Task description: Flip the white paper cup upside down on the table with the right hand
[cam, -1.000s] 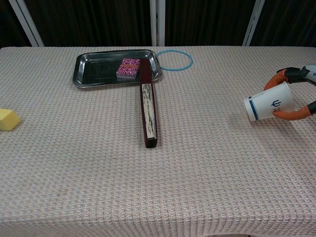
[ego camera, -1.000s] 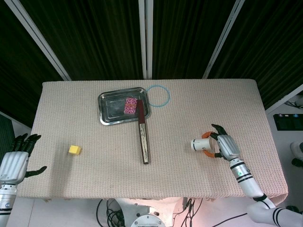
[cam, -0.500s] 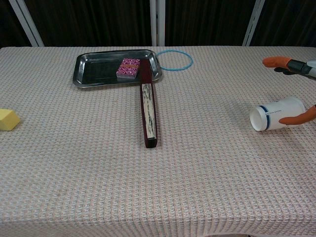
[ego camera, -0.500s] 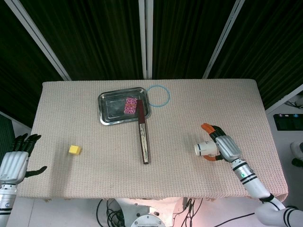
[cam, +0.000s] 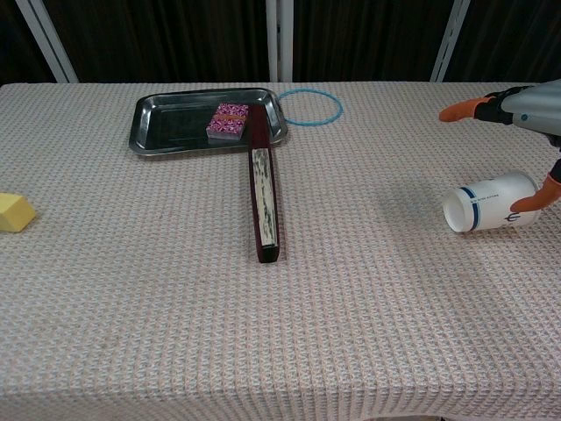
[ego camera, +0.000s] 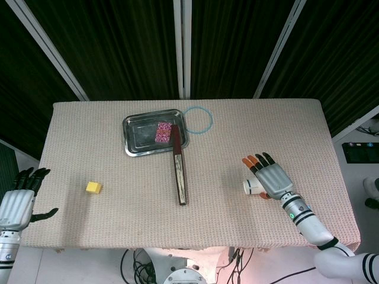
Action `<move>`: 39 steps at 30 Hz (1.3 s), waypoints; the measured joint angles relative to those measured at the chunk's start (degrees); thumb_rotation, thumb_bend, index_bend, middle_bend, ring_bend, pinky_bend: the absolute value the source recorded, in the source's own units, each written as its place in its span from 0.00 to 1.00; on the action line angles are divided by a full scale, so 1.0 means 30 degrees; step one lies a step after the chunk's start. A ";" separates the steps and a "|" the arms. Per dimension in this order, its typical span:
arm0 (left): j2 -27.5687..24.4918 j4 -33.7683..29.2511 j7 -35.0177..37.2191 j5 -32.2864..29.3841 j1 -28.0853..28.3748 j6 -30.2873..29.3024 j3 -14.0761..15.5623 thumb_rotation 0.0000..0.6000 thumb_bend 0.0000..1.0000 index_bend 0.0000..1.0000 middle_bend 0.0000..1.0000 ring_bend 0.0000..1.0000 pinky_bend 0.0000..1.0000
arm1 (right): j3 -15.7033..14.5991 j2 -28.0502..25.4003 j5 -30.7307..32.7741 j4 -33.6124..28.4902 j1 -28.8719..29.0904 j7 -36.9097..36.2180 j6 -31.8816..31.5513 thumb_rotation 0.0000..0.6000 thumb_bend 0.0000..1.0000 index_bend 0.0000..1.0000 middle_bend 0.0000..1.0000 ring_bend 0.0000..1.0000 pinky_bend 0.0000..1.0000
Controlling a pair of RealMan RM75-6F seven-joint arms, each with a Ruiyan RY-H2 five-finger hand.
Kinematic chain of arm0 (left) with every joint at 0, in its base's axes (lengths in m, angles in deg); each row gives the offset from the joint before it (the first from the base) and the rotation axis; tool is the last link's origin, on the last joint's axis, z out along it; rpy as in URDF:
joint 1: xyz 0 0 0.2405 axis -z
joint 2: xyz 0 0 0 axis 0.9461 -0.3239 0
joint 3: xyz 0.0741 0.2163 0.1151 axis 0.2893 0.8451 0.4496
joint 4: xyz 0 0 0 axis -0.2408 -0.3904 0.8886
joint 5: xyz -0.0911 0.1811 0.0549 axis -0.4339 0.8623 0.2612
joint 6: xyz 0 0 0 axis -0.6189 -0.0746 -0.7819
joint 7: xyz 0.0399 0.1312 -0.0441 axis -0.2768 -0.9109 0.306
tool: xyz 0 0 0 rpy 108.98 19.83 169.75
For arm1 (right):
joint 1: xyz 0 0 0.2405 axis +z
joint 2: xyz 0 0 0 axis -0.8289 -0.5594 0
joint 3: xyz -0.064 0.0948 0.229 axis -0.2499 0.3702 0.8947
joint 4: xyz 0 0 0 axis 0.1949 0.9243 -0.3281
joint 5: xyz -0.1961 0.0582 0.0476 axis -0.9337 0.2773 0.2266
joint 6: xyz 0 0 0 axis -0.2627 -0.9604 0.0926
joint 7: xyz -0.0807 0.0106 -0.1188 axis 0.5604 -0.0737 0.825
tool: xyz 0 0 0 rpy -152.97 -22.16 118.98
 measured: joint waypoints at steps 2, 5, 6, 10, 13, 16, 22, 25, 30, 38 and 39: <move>-0.0014 -0.0009 0.0030 -0.0005 -0.0013 -0.0008 0.0003 1.00 0.05 0.11 0.08 0.00 0.06 | -0.0077 0.0246 0.1865 -0.0437 0.0564 0.2259 -0.0018 1.00 0.00 0.00 0.12 0.00 0.00; -0.0029 -0.0023 0.0056 -0.0009 -0.0030 -0.0019 0.0007 1.00 0.05 0.11 0.08 0.00 0.06 | -0.0251 0.1093 0.4361 -0.0891 0.1517 0.4802 -0.0194 1.00 0.00 0.01 0.15 0.00 0.00; -0.0029 -0.0021 0.0056 -0.0007 -0.0031 -0.0020 0.0008 1.00 0.05 0.11 0.08 0.00 0.06 | -0.0334 0.1479 0.4886 -0.0936 0.1771 0.5310 -0.0314 1.00 0.00 0.02 0.15 0.00 0.00; -0.0032 -0.0033 0.0033 -0.0027 -0.0021 0.0012 0.0004 1.00 0.05 0.11 0.08 0.00 0.06 | -0.0660 0.2559 0.5120 -0.0753 0.2155 0.5885 -0.0852 1.00 0.00 0.09 0.20 0.00 0.00; -0.0048 -0.0054 0.0088 -0.0028 -0.0031 0.0009 0.0007 1.00 0.05 0.11 0.08 0.00 0.06 | -0.0917 0.3089 0.5102 -0.0439 0.2285 0.6165 -0.1312 1.00 0.00 0.12 0.23 0.00 0.00; -0.0068 -0.0064 0.0168 -0.0032 -0.0028 0.0036 0.0008 1.00 0.05 0.11 0.08 0.00 0.06 | -0.1031 0.3288 0.4992 -0.0330 0.2310 0.6304 -0.1653 1.00 0.00 0.14 0.25 0.00 0.00; -0.0092 -0.0070 0.0256 -0.0045 -0.0023 0.0070 0.0006 1.00 0.05 0.11 0.08 0.00 0.06 | -0.1205 0.3679 0.4779 -0.0055 0.2279 0.6601 -0.2227 1.00 0.03 0.21 0.29 0.00 0.00; -0.0100 -0.0078 0.0282 -0.0047 -0.0023 0.0076 0.0004 1.00 0.05 0.11 0.08 0.00 0.06 | -0.1300 0.3860 0.4886 0.0095 0.2287 0.6921 -0.2394 1.00 0.05 0.24 0.30 0.00 0.00; -0.0097 -0.0065 0.0292 -0.0043 -0.0020 0.0085 0.0004 1.00 0.05 0.11 0.08 0.00 0.06 | -0.1350 0.4094 0.4703 0.0267 0.2242 0.7038 -0.2786 1.00 0.06 0.32 0.35 0.00 0.00; -0.0128 -0.0046 0.0258 0.0018 -0.0008 0.0113 0.0039 1.00 0.05 0.11 0.08 0.00 0.06 | -0.1304 0.4435 0.3937 0.0697 0.2021 0.6829 -0.3276 1.00 0.14 0.49 0.46 0.06 0.00; -0.0128 -0.0051 0.0275 0.0011 -0.0010 0.0111 0.0037 1.00 0.05 0.11 0.08 0.00 0.06 | -0.1290 0.4407 0.3830 0.0696 0.2016 0.6808 -0.3276 1.00 0.14 0.50 0.47 0.06 0.00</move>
